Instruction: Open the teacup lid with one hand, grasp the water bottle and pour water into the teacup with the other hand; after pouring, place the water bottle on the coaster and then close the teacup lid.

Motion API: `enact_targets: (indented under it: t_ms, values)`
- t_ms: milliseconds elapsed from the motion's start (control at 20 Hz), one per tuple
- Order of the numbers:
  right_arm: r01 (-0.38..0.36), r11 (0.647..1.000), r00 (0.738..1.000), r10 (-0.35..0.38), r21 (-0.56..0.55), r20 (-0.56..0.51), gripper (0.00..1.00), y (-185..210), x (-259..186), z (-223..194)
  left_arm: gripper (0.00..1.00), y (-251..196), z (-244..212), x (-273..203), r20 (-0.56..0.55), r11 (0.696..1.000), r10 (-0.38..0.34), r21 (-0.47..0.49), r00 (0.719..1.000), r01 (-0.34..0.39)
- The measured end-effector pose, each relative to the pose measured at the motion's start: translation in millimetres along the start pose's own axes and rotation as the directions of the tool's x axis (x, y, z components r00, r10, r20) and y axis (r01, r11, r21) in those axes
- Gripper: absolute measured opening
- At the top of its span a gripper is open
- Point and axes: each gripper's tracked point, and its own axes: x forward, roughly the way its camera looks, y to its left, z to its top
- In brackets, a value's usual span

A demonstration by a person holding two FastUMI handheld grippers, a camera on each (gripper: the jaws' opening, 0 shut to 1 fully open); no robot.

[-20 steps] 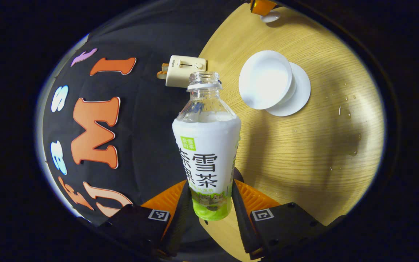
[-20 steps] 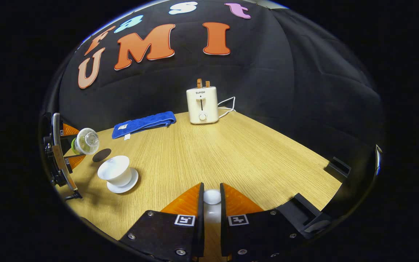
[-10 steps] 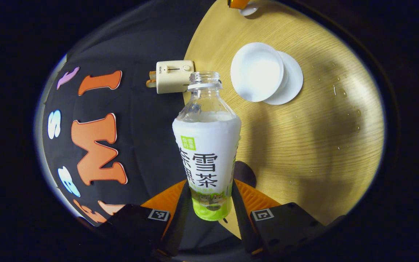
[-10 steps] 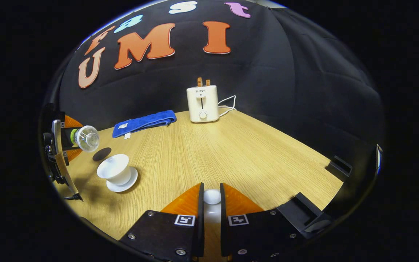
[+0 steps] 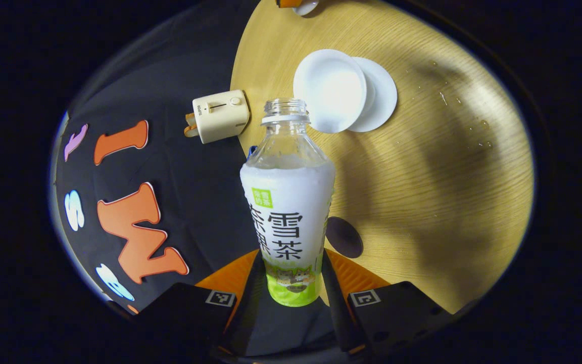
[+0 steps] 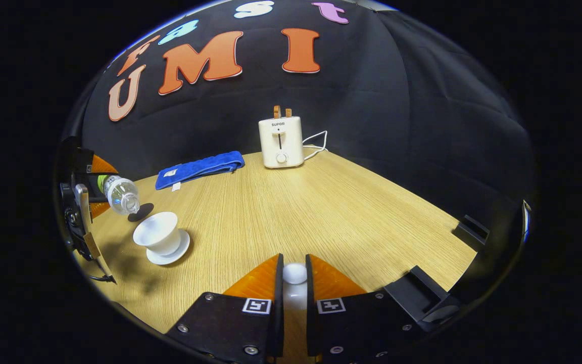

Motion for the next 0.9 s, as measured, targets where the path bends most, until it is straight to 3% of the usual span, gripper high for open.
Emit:
enact_targets:
  t_ms: [350,900]
  values:
    - [-0.001,1.0,1.0,0.001,-0.007,-0.008,0.18,-0.1,0.5,-1.1,0.65,5.0,-2.4,2.7,-0.007,0.995,-0.015,0.097,1.0,0.015]
    - [0.001,1.0,1.0,-0.001,-0.01,-0.019,0.19,-0.8,0.9,-4.5,0.65,27.0,10.5,0.1,0.007,0.975,0.031,0.22,0.999,-0.032]
